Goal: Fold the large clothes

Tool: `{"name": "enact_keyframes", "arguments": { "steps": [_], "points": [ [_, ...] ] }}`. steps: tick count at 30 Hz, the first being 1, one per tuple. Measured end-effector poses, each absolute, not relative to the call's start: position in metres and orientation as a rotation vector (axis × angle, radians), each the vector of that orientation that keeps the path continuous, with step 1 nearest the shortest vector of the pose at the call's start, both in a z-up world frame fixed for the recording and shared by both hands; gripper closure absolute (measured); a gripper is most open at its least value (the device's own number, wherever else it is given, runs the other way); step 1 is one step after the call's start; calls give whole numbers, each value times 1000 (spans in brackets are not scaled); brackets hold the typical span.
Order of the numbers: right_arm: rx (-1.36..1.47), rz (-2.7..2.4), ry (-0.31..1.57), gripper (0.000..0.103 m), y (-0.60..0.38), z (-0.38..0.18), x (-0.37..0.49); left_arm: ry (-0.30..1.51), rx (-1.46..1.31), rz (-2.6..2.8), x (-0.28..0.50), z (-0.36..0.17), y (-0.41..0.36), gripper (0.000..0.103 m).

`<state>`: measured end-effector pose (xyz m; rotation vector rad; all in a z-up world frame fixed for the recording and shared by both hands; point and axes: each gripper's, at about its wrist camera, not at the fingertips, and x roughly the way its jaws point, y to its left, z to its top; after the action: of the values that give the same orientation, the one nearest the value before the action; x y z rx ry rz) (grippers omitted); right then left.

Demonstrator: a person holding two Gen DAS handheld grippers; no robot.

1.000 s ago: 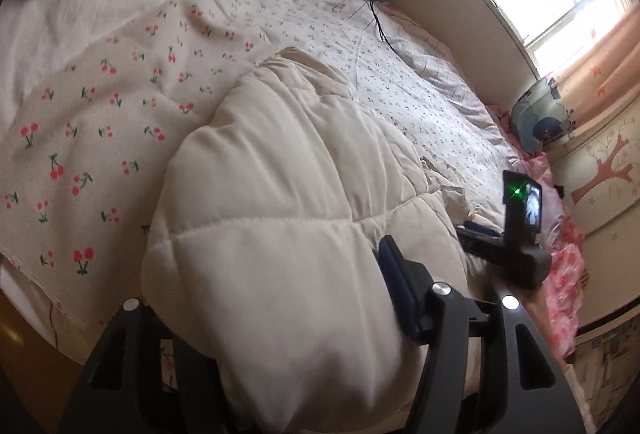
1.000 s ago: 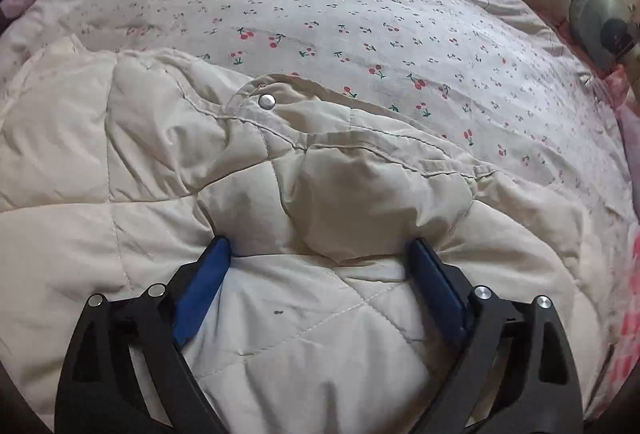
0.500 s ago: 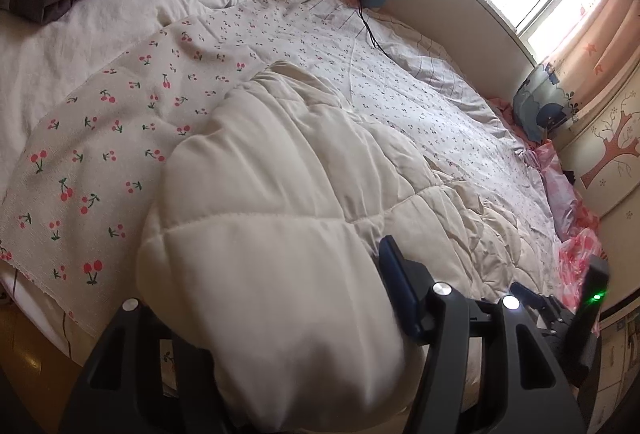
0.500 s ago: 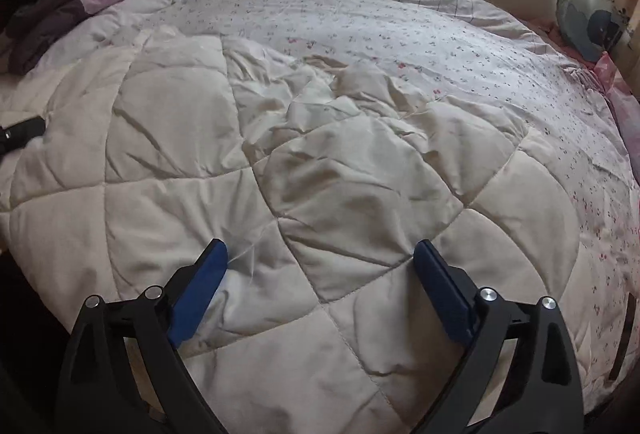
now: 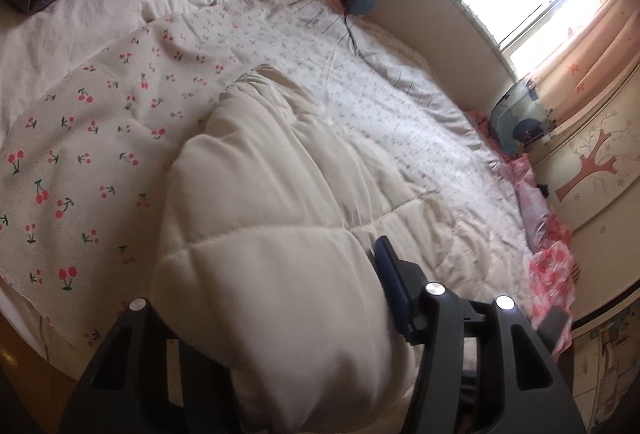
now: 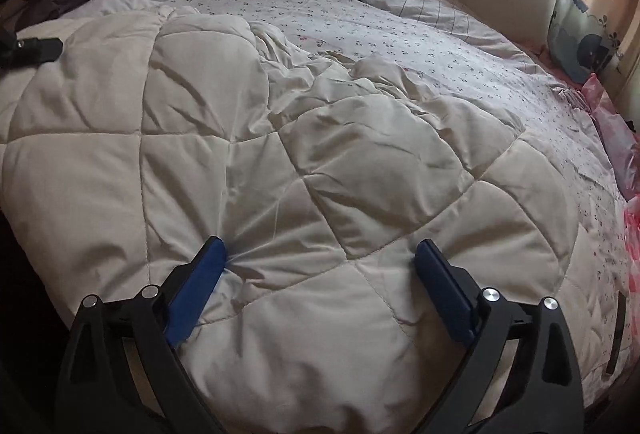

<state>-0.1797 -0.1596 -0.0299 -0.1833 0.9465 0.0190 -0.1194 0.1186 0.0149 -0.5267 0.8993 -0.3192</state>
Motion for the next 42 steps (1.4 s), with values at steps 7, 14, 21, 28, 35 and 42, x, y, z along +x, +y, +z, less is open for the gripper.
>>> {"name": "enact_keyframes", "arguments": {
  "steps": [7, 14, 21, 28, 35, 42],
  "points": [
    [-132, 35, 918, 9, -170, -32, -183, 758, -423, -450, -130, 79, 53, 62],
    [37, 169, 921, 10, -233, 17, -224, 728, -153, -634, -136, 120, -80, 63],
    [605, 91, 815, 8, -437, 41, -299, 767, -53, -820, -157, 101, -196, 64],
    [742, 108, 723, 8, -508, 67, -288, 805, 284, -852, -200, 29, -297, 42],
    [597, 322, 850, 7, -450, 94, -190, 858, 221, -1059, -223, 58, -263, 28],
    [-6, 102, 997, 7, -361, 77, -158, 779, -157, -1003, -210, 126, -120, 21]
  ]
}}
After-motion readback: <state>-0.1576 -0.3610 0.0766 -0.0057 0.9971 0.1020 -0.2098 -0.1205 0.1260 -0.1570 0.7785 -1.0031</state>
